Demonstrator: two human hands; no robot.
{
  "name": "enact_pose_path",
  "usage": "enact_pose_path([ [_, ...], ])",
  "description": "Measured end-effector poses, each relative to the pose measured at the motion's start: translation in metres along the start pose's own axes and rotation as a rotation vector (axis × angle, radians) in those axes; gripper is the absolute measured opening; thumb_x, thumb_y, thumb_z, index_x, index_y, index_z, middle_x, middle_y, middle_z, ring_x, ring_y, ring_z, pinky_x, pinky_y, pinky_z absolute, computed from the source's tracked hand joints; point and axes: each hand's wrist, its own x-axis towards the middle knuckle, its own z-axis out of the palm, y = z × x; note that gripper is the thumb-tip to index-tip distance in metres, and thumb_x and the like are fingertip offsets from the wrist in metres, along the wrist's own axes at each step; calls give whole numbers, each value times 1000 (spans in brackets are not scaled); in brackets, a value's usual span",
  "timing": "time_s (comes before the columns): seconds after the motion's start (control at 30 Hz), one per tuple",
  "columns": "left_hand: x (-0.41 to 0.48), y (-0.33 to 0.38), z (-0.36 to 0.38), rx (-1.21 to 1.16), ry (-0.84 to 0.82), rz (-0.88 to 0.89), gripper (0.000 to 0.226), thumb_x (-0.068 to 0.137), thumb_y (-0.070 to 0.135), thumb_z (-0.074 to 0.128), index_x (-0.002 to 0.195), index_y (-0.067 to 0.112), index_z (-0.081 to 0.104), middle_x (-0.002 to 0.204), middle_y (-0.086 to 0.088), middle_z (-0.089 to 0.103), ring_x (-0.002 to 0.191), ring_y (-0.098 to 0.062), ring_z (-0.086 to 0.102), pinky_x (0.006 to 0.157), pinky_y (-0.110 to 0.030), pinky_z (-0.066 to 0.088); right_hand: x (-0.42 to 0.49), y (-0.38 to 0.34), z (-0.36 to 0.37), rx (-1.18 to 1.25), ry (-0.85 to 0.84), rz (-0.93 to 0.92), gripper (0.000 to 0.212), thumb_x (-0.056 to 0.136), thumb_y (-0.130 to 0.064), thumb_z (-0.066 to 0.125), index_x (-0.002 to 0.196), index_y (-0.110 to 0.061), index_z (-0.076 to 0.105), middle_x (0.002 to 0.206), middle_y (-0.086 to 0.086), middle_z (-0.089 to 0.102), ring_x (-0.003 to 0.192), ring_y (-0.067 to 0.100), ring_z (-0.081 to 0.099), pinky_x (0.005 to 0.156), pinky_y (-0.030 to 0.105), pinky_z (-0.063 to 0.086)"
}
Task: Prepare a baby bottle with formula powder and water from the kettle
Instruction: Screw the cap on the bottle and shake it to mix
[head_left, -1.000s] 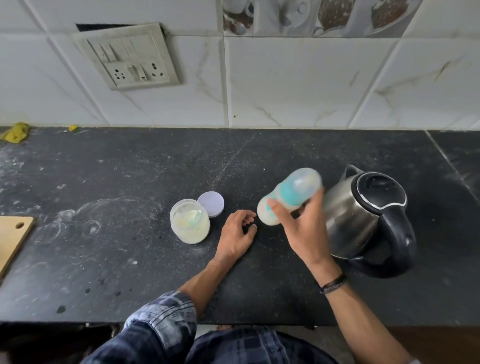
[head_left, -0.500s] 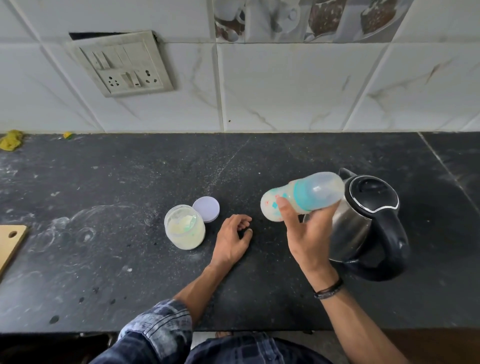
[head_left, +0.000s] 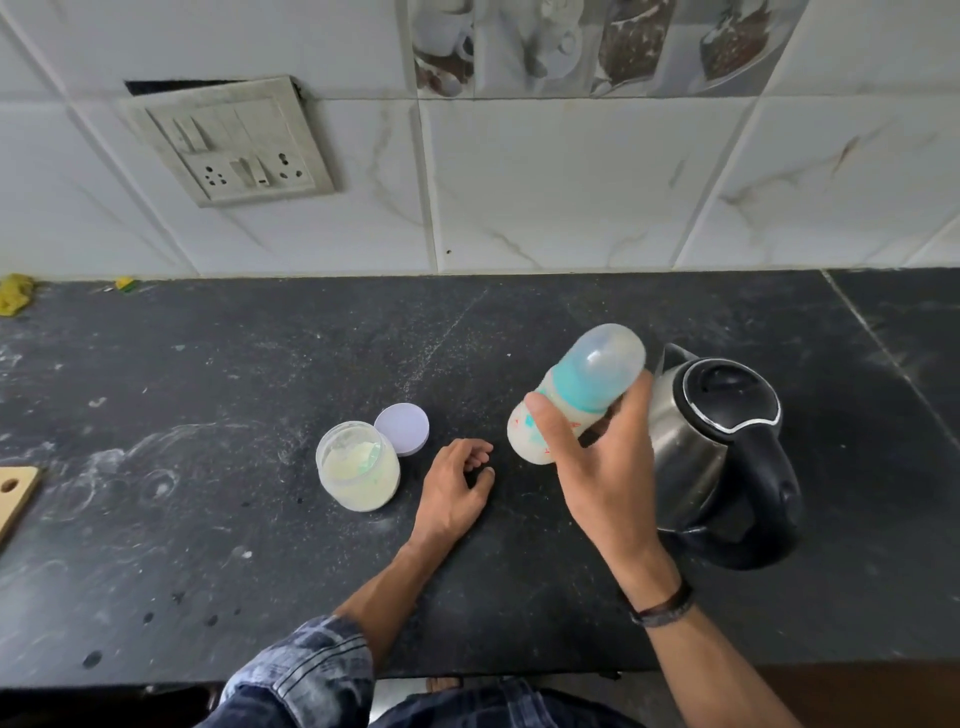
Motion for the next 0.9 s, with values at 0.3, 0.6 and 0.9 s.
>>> enact_pose_path([
  [0.3, 2, -3, 4, 3, 2, 20, 27, 85, 22, 64, 107, 38, 62, 96, 20, 62, 96, -7, 60, 82, -12, 46, -3, 6, -4, 106, 90, -30, 60, 82, -59, 82, 128, -44, 46, 121, -13, 68, 111, 15, 69, 95, 37, 56],
  [0.6, 3, -6, 5, 0, 6, 16, 26, 84, 28, 62, 108, 40, 62, 96, 22, 61, 96, -4, 60, 82, -8, 44, 9, -1, -10, 406, 116, 78, 68, 87, -28, 81, 140, -6, 45, 122, 7, 70, 108, 17, 72, 88, 26, 59],
  [0.9, 4, -4, 7, -18, 18, 13, 27, 83, 25, 62, 104, 43, 61, 94, 20, 62, 95, -7, 60, 82, -10, 44, 17, -20, 0, 525, 169, 130, 49, 91, -26, 78, 132, -27, 51, 115, -11, 74, 109, 8, 70, 92, 28, 57],
])
